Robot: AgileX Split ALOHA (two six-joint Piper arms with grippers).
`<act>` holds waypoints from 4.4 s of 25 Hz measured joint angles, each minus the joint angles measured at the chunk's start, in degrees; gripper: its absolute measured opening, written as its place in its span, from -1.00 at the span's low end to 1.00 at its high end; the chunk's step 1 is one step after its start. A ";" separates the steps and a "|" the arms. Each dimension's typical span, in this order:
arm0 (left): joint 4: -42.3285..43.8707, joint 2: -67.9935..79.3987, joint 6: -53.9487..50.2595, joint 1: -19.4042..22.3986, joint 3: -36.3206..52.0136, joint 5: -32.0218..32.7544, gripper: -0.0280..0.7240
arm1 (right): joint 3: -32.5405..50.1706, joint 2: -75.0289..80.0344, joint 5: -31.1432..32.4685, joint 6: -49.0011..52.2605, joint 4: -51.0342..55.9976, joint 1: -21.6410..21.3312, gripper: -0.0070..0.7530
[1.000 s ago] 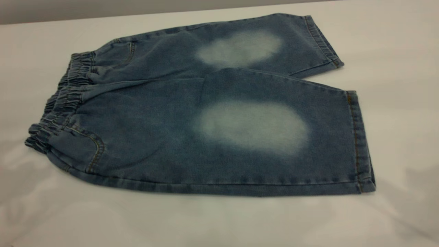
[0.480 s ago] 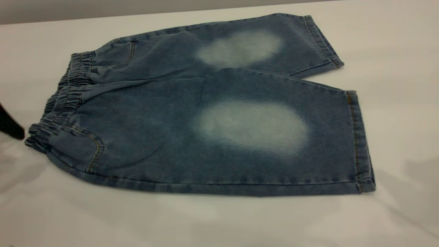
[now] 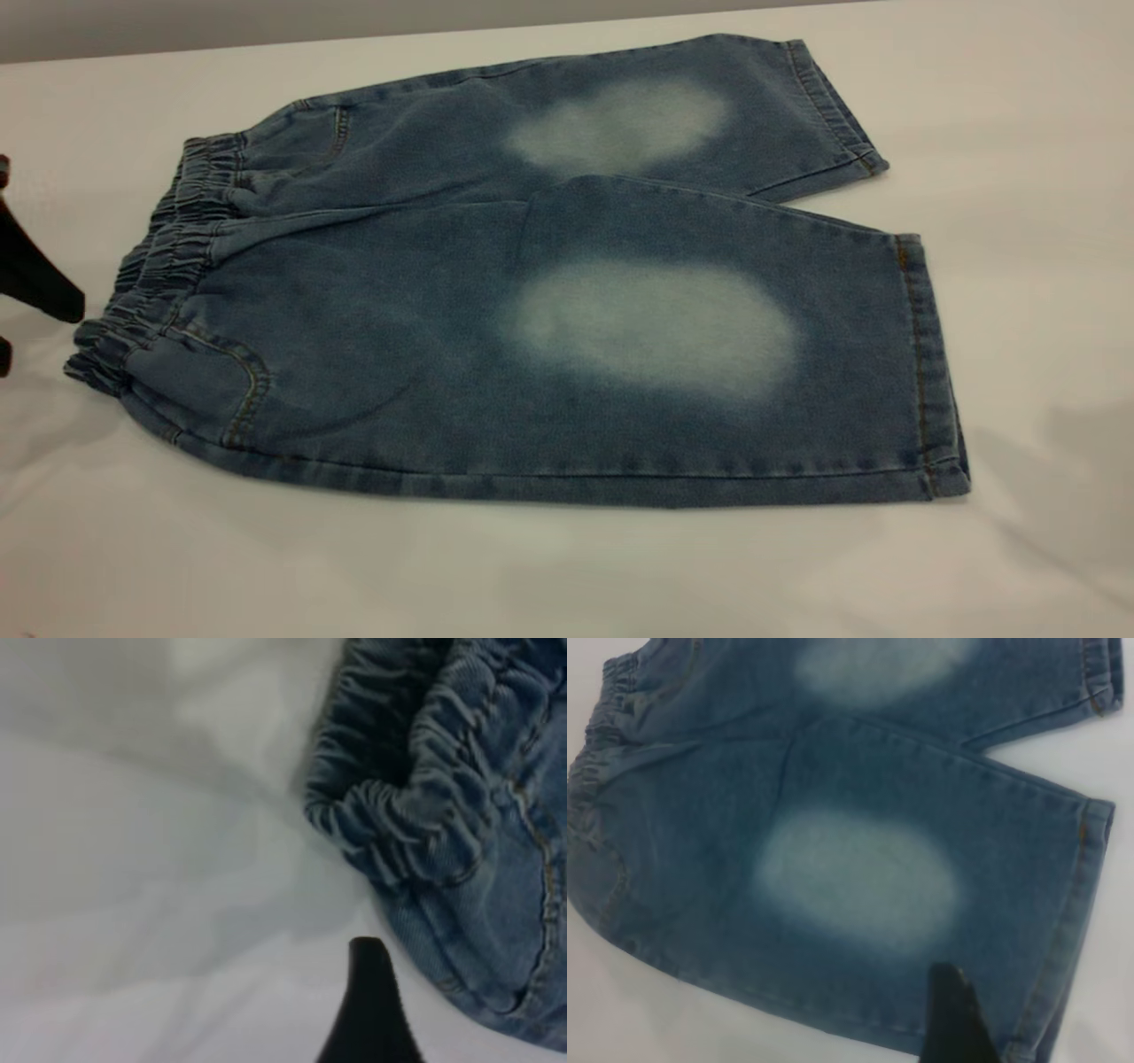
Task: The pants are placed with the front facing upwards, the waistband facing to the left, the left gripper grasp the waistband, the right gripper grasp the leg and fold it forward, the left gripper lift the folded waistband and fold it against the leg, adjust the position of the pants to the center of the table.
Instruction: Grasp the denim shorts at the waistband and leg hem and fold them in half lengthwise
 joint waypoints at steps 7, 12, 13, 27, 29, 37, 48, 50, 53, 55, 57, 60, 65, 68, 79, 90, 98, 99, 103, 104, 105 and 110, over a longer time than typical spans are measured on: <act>-1.52 4.52 -0.13 0.00 -5.04 3.11 0.56 | 0.00 -0.05 -0.52 -0.11 0.05 0.00 -0.01; -1.17 7.56 -1.55 0.00 -7.91 6.39 0.56 | 0.00 -0.05 -0.64 -0.11 0.05 0.00 -0.01; -1.17 8.39 -1.55 0.00 -8.29 6.98 0.56 | 0.00 -0.05 -0.69 -0.11 0.05 0.00 -0.01; -0.37 13.83 -2.73 0.00 -9.04 3.55 0.56 | 0.00 -0.05 -0.52 -0.22 0.05 0.00 -0.01; -0.51 14.04 -2.73 0.00 -9.04 3.55 0.56 | 0.00 -0.05 -0.50 -0.22 0.05 0.00 -0.01; -2.67 14.04 -2.66 0.00 -9.04 0.27 0.55 | 0.00 -0.05 -0.50 -0.22 0.05 0.00 -0.01; -6.99 16.28 -2.39 0.00 -9.10 1.73 0.41 | 0.00 -0.05 -0.61 -0.16 0.05 0.00 -0.01; -6.65 16.37 -2.34 0.00 -9.10 1.81 0.36 | 0.00 -0.05 -0.55 -0.16 0.01 0.00 -0.01; -5.94 16.51 -2.34 0.00 -9.10 1.22 0.14 | 0.00 -0.05 -0.51 -0.16 0.01 0.00 -0.01; -5.56 16.63 -2.34 0.00 -9.00 0.43 -0.16 | 0.00 -0.05 -0.51 -0.16 0.01 0.00 -0.01; -6.15 16.73 -2.34 -0.10 -9.00 -0.32 -0.55 | 0.00 -0.05 -0.31 -0.16 0.01 0.00 -0.01; -6.67 15.76 -2.01 -0.10 -8.94 -1.18 -0.64 | 0.00 0.11 2.14 2.66 0.01 0.00 -0.01; -6.74 10.61 -0.40 -0.10 -9.79 0.55 -0.64 | 0.00 4.33 6.92 8.49 0.01 0.00 -0.01; -6.93 7.62 0.55 -0.10 -10.05 1.77 -0.64 | 0.00 9.12 5.39 11.22 0.01 0.00 -0.01; -9.60 5.68 1.73 -0.17 -10.11 5.62 -0.64 | 0.28 33.75 7.15 1.65 5.70 0.00 -0.01; -11.60 5.68 3.67 -0.17 -10.14 6.04 -0.64 | 0.28 53.03 10.77 -19.33 27.66 0.00 -0.01; -11.73 5.68 3.74 -0.17 -10.14 6.52 -0.64 | 0.01 59.81 9.36 -24.92 31.93 0.00 -0.01; -11.73 5.68 3.74 -0.17 -10.14 6.52 -0.64 | 0.01 60.21 8.86 -25.11 32.33 0.00 -0.01; -11.78 5.68 3.74 -0.17 -10.14 6.52 -0.64 | -0.03 61.94 8.30 -27.09 34.19 0.00 -0.01; -11.78 5.68 3.74 -0.17 -10.14 6.54 -0.64 | -0.03 62.31 8.30 -27.78 34.72 0.00 -0.01; -11.78 5.68 3.74 -0.17 -10.14 6.59 -0.64 | -0.03 62.72 8.30 -28.65 35.60 0.00 -0.01; -11.78 5.68 3.74 -0.17 -10.14 6.65 -0.64 | -0.03 64.26 8.30 -33.22 40.31 0.00 -0.01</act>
